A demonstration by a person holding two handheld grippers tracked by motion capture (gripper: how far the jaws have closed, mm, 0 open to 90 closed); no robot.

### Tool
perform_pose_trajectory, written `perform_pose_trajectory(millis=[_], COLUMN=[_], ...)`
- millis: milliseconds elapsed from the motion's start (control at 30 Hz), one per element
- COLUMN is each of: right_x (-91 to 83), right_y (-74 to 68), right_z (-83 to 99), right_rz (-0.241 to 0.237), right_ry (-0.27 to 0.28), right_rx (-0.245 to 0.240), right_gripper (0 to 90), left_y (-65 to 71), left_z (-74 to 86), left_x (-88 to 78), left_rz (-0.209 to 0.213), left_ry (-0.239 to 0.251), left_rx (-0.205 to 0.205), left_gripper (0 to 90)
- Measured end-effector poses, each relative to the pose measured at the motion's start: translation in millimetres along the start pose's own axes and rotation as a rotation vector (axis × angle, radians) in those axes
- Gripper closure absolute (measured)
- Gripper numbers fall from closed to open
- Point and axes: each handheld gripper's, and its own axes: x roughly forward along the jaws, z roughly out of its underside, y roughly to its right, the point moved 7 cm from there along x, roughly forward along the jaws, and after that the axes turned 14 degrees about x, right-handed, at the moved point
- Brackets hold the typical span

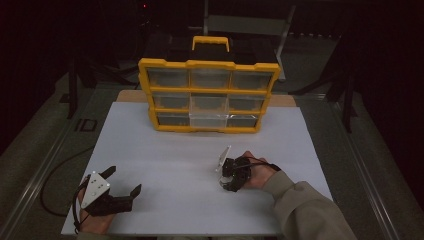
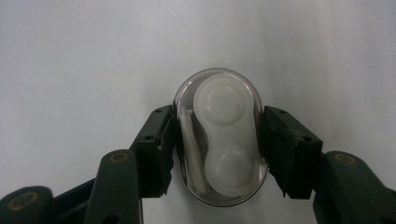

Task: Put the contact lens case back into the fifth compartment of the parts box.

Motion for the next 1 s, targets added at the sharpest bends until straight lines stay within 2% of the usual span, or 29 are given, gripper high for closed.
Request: perform_pose_trajectory(millis=[167, 367, 400, 500, 767, 933, 1000], right_x=[0.7, -2.9, -6.4, -10.2, -26.0, -34.2, -35.6], right_y=[1.5, 2.4, 2.4, 2.6, 2.4, 4.6, 5.3], right_z=[0.5, 3.0, 2.1, 0.3, -3.9, -4.8, -5.0], right_rz=[-0.021, -0.008, -0.016, -0.025, -0.049, -0.055, -0.056], right_ry=[-0.005, -0.008, 0.002, 0.017, 0.06, 0.084, 0.089], right_rx=[0.012, 0.044, 0.067, 0.085, 0.178, 0.224, 0.222], right_gripper=[46.4, 49.0, 49.0, 49.0, 49.0, 49.0, 49.0], left_y=[-0.2, -0.3, -0.3, 0.0, -0.1, 0.2, 0.3], left_z=[-0.1, 0.2, 0.2, -0.1, 0.0, 0.3, 0.3], left_x=[-0.5, 0.0, 0.0, -0.1, 0.0, 0.3, 0.4], left_rz=[-0.002, -0.002, -0.002, -0.002, -0.002, 0.001, 0.002], left_ry=[0.0, -0.001, -0.002, -0.001, 0.0, -0.004, -0.005], left_rx=[0.001, 0.0, 0.0, 0.0, 0.0, 0.003, 0.004], left_gripper=[0.1, 0.1, 0.1, 0.1, 0.1, 0.1, 0.1])
